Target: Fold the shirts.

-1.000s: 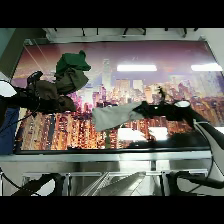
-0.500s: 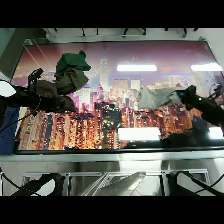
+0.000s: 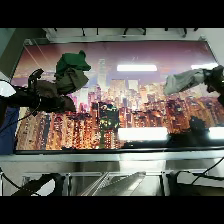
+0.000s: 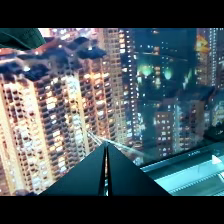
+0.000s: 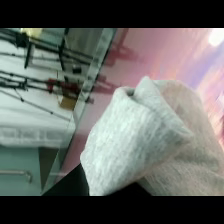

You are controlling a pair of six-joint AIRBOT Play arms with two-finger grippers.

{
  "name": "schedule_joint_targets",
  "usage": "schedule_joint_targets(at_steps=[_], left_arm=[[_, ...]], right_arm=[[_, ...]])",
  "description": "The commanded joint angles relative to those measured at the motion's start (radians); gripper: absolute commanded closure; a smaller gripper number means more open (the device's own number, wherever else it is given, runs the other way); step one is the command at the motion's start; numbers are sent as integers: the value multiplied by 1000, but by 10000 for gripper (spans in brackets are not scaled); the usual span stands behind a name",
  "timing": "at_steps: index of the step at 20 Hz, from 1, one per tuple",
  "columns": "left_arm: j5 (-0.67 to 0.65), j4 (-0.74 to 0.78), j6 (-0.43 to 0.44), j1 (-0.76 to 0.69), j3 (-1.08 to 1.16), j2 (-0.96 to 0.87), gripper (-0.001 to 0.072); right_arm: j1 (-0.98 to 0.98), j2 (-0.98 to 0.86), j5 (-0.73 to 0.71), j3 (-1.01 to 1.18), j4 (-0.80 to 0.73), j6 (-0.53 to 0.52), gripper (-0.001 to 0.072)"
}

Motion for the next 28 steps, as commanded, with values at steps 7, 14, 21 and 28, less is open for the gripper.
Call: schedule_joint_targets(at_steps=[7,14,21,28], left_arm=[[32,-22,6,-16,0,0,688],[82,-22,61,-95,0,0,688],[78,-22,72,-97,0,0,688],[87,-22,82,-97,0,0,688]], right_arm=[[-296,52,344,-153,-603,313,693],[-403,293,300,-429,-863,446,692],[-427,324,399,-432,-899,461,15],[-526,620,681,-430,-1315,727,141]])
